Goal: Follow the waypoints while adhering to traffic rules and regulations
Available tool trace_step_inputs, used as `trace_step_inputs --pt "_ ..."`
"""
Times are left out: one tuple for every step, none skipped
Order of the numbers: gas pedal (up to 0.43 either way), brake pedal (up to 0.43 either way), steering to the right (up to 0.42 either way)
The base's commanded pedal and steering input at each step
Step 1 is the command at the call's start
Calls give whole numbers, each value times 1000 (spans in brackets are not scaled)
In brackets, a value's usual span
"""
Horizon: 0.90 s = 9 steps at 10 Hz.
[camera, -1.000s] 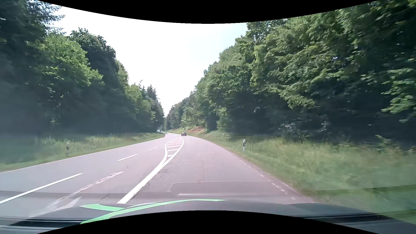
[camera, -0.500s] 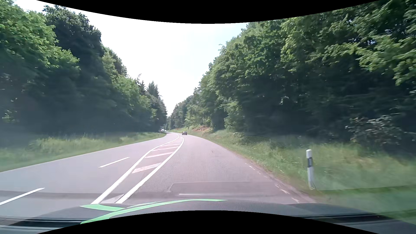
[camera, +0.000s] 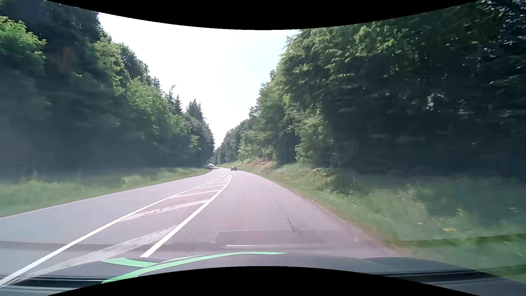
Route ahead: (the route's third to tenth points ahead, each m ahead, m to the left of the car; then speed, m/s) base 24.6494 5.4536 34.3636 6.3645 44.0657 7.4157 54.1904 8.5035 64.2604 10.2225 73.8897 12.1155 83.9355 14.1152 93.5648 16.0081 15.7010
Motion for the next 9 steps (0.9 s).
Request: trace_step_inputs --pt "0 171 -14" --pt "0 165 -14" --pt "0 165 -14" --pt "0 146 -14" --pt "0 128 -14" --pt "0 122 -14" --pt "0 116 -14" --pt "0 104 -13" --pt "0 85 -13"
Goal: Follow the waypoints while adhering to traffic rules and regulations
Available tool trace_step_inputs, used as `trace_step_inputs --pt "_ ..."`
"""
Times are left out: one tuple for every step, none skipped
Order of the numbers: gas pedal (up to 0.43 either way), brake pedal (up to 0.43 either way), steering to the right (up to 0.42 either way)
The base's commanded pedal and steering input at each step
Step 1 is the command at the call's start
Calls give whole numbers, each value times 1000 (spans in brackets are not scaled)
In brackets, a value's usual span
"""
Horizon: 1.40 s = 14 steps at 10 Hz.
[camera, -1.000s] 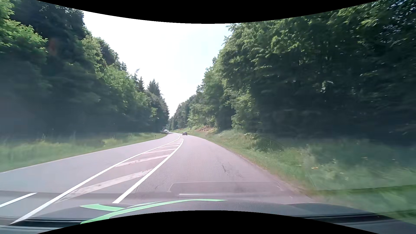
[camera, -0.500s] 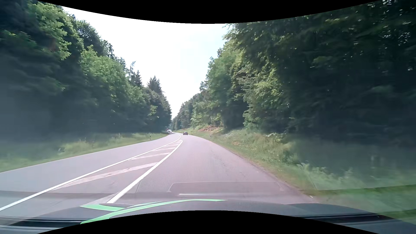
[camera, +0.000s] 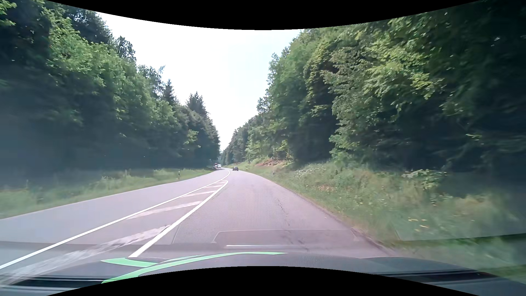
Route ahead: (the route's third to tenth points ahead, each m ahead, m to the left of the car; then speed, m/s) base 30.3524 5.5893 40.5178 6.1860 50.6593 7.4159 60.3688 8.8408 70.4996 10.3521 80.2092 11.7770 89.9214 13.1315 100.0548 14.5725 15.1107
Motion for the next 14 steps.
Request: trace_step_inputs --pt "0 55 -13" --pt "0 12 -13" --pt "0 6 -13" --pt "0 0 -13" --pt "0 0 -12" --pt "0 0 -12" --pt "0 0 -12" --pt "0 0 -11" --pt "0 0 -11" --pt "0 0 -11" --pt "20 0 -11" --pt "98 0 -11" --pt "110 0 -11" --pt "110 0 -11"
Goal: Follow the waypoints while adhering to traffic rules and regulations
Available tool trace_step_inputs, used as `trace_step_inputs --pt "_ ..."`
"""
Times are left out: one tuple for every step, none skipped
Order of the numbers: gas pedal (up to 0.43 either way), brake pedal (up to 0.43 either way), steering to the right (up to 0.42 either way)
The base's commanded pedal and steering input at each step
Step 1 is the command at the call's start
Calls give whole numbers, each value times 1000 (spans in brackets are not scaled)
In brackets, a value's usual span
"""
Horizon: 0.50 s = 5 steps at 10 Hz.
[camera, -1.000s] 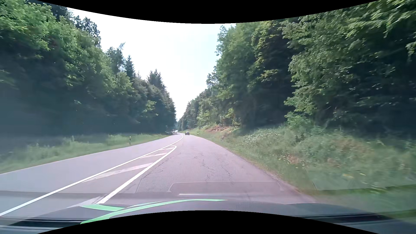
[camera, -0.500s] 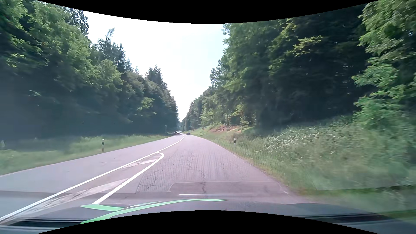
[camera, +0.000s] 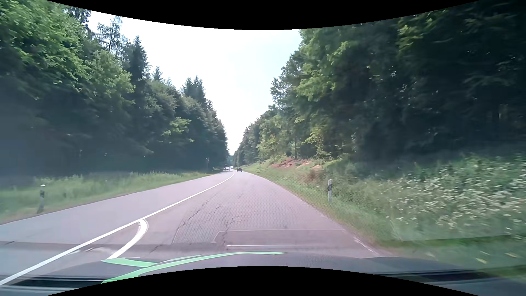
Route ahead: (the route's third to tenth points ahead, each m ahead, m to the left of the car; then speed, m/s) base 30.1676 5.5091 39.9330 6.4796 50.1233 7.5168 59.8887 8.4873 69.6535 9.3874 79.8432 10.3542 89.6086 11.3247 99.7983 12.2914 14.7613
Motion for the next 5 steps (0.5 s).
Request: trace_step_inputs --pt "110 0 -11" --pt "110 0 -11" --pt "110 0 -11" --pt "110 0 -11" --pt "118 0 -11"
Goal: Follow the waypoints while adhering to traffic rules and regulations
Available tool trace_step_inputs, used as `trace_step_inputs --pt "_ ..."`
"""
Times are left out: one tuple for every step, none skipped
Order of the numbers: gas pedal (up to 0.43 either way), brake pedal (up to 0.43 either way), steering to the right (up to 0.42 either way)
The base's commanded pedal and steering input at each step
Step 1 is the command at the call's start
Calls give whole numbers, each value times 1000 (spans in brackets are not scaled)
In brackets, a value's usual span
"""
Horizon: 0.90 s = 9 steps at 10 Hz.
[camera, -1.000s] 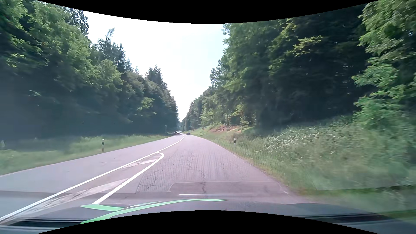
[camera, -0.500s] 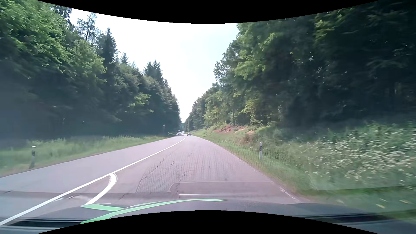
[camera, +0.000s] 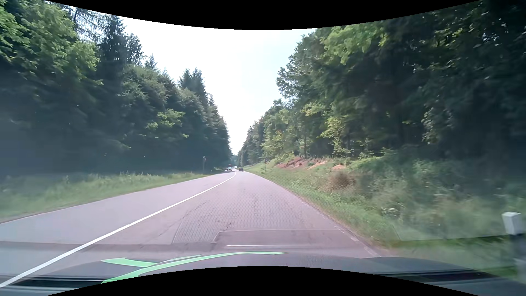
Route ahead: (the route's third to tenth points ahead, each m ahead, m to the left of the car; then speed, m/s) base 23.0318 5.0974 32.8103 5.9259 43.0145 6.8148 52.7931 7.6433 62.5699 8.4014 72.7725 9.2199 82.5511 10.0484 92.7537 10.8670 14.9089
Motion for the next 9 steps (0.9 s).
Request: trace_step_inputs --pt "118 0 -11" --pt "138 0 -11" --pt "150 0 -11" --pt "150 0 -11" --pt "150 0 -10" --pt "150 0 -9" --pt "157 0 -8" --pt "157 0 -8" --pt "157 0 -7"
